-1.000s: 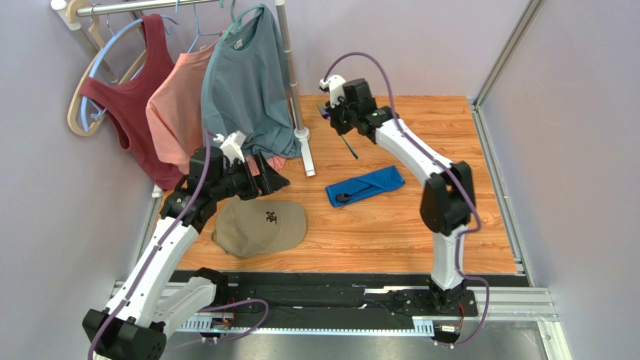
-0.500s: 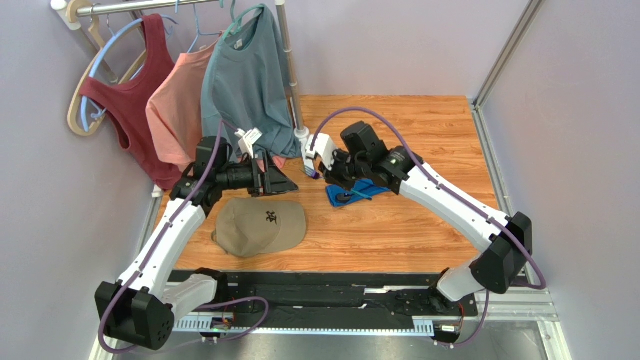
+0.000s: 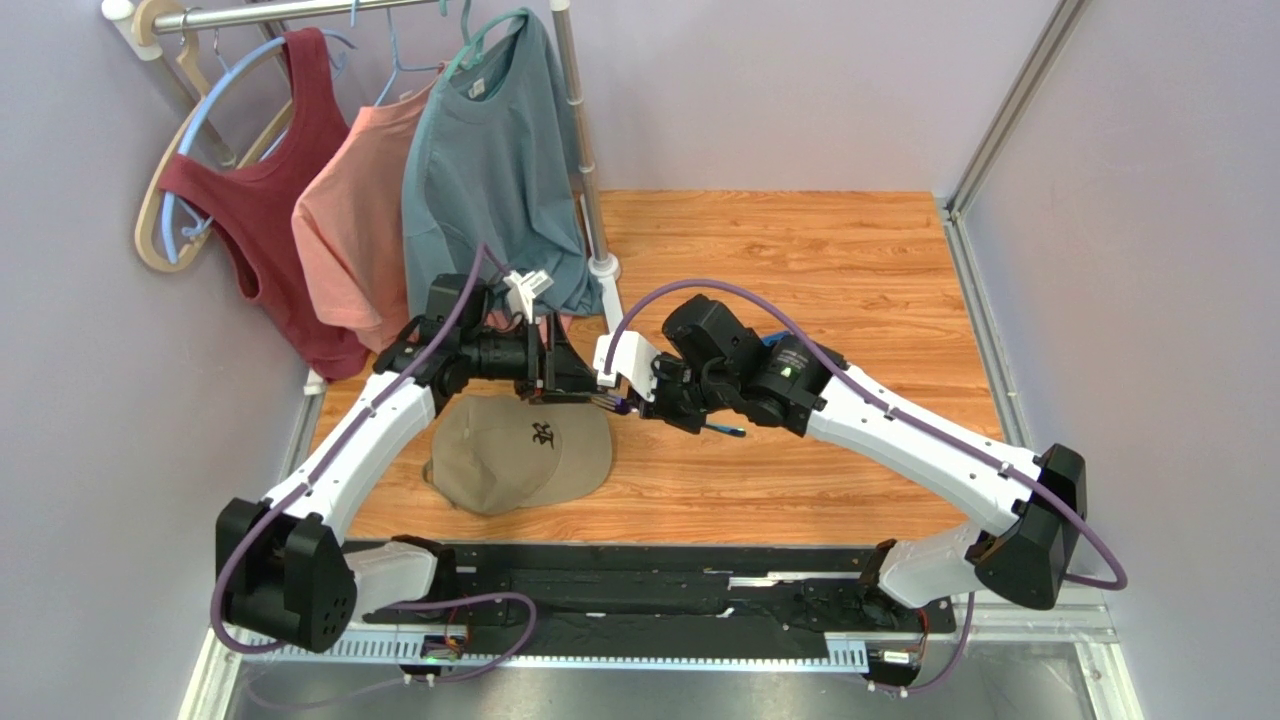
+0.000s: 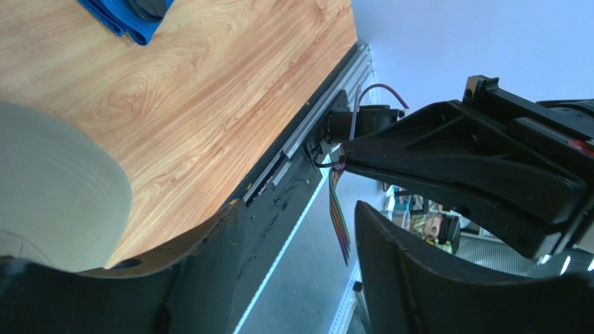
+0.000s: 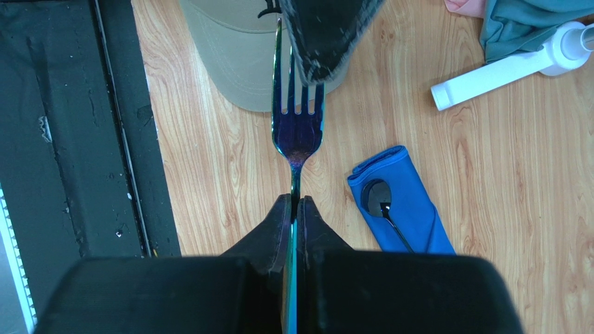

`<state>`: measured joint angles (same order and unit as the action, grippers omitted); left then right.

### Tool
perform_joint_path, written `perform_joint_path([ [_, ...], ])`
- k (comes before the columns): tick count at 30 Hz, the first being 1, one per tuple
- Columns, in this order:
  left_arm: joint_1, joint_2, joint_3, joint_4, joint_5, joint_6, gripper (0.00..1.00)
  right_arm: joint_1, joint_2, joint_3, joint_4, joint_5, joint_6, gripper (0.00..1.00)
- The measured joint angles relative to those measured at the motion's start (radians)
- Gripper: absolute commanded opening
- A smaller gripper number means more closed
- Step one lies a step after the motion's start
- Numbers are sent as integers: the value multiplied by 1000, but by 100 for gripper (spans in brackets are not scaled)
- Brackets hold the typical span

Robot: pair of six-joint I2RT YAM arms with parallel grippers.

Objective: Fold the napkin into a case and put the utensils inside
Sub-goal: Pass from the right arm to the left, then insert the fork into the folded napkin.

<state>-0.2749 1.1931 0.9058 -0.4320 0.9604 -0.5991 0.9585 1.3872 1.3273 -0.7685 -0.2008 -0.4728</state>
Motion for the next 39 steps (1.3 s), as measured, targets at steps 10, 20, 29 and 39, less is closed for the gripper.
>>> perform_joint_path([
  [10,-24,51,0,57,39,-20,0,10,2,-1,13,25,-30,6],
  [20,-29,71,-52,213,-136,-143,0,-169,39,-47,145,165,224,54],
  [29,-68,185,-86,441,-431,-298,0,-580,8,-315,299,248,672,3],
  [39,-87,362,-26,490,-497,-315,0,-702,264,-303,394,246,780,0],
])
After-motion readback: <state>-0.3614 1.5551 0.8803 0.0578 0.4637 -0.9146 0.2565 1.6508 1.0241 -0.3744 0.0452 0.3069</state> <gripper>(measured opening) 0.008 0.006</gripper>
